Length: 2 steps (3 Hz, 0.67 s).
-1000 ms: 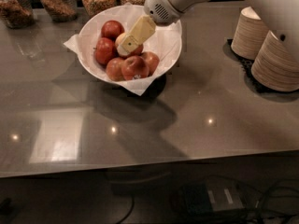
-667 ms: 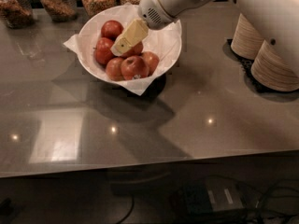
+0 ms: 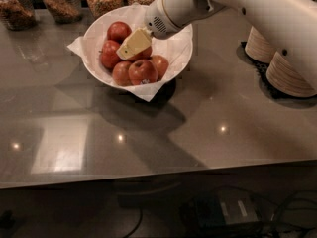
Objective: Pick apple from white bowl
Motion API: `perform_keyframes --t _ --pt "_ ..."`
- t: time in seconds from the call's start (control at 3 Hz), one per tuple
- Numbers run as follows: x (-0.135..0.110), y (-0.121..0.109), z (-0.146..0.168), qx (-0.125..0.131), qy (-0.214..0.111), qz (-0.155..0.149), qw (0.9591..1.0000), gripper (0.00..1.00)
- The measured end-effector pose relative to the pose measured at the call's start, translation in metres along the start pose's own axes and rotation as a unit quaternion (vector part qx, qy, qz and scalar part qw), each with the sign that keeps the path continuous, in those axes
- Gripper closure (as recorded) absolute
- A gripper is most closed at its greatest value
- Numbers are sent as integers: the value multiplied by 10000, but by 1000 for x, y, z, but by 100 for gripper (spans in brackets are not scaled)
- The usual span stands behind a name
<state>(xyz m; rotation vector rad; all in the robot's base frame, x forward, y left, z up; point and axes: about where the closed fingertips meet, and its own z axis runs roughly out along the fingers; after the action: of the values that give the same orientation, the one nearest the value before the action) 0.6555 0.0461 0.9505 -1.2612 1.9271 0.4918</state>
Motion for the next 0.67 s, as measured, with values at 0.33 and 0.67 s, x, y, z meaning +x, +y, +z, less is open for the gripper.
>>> perform_keyframes --t 0.33,0.67 --pt "6 1 3 -18 -33 156 9999 24" --pt "8 2 6 -32 -70 252 9997 19"
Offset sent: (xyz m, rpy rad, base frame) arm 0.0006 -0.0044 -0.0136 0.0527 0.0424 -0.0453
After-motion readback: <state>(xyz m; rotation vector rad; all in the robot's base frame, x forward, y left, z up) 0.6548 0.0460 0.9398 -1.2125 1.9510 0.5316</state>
